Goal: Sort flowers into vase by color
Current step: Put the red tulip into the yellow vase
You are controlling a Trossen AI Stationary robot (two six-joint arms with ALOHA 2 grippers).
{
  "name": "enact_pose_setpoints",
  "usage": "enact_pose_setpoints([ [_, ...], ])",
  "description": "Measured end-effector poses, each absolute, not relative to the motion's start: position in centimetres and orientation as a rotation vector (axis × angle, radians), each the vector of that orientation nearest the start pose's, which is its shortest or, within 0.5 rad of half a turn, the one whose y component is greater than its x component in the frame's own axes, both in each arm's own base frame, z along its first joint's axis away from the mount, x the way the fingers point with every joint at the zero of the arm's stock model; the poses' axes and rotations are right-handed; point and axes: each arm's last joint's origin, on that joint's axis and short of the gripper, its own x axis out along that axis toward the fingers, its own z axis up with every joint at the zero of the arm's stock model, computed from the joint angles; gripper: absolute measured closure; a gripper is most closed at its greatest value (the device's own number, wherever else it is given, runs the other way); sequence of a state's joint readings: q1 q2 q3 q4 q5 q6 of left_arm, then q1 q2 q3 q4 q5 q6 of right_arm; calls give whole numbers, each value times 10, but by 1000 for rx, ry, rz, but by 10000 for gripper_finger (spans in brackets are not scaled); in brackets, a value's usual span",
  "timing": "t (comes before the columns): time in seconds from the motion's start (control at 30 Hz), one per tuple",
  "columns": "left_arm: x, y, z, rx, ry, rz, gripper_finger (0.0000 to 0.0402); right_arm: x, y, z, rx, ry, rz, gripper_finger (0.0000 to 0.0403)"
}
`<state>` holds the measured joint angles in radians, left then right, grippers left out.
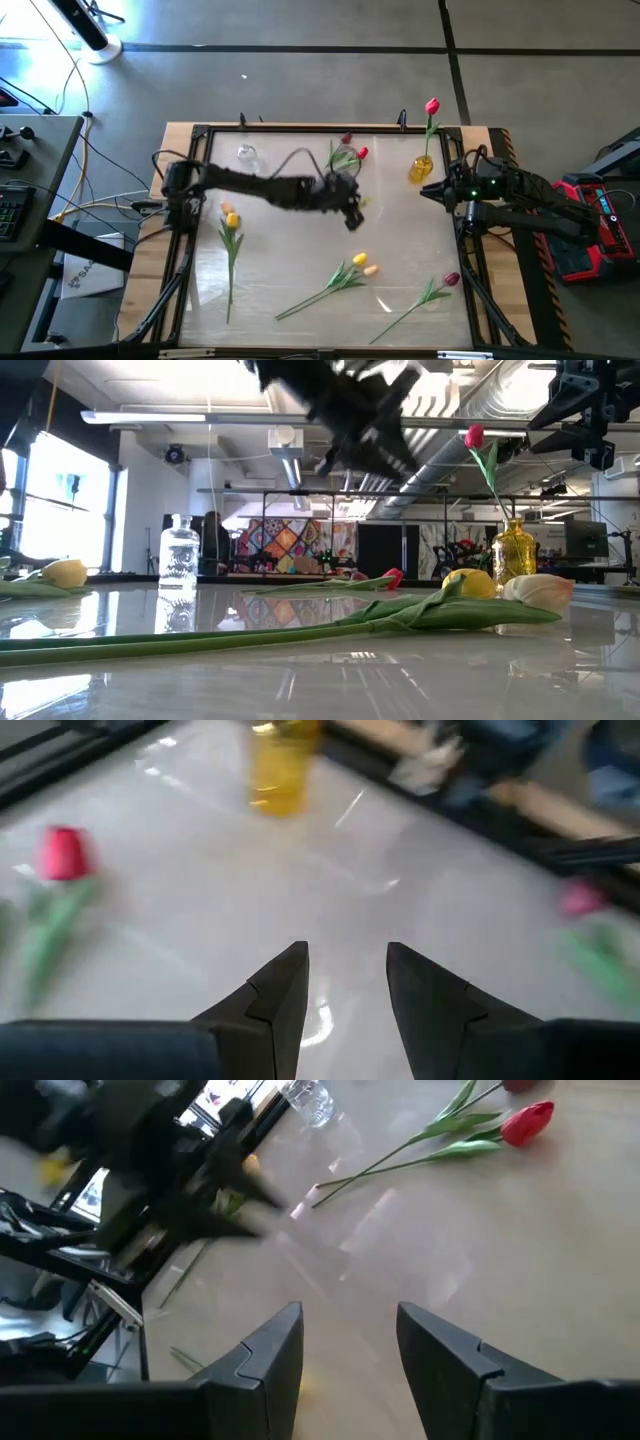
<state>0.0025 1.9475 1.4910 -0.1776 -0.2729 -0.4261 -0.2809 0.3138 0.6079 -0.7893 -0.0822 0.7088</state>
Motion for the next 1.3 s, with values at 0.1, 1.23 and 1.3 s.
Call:
enact_pose_setpoints([
  [0.1,438,42,236,-297,599,390,275,69,-18,267,808,392,-382,251],
  [1.23,415,170,148,-211,947,349,275,87,-30,259,916,398,-676,251],
  [1.3,413,169,146,-242,968,362,275,89,-30,260,929,392,-677,251],
])
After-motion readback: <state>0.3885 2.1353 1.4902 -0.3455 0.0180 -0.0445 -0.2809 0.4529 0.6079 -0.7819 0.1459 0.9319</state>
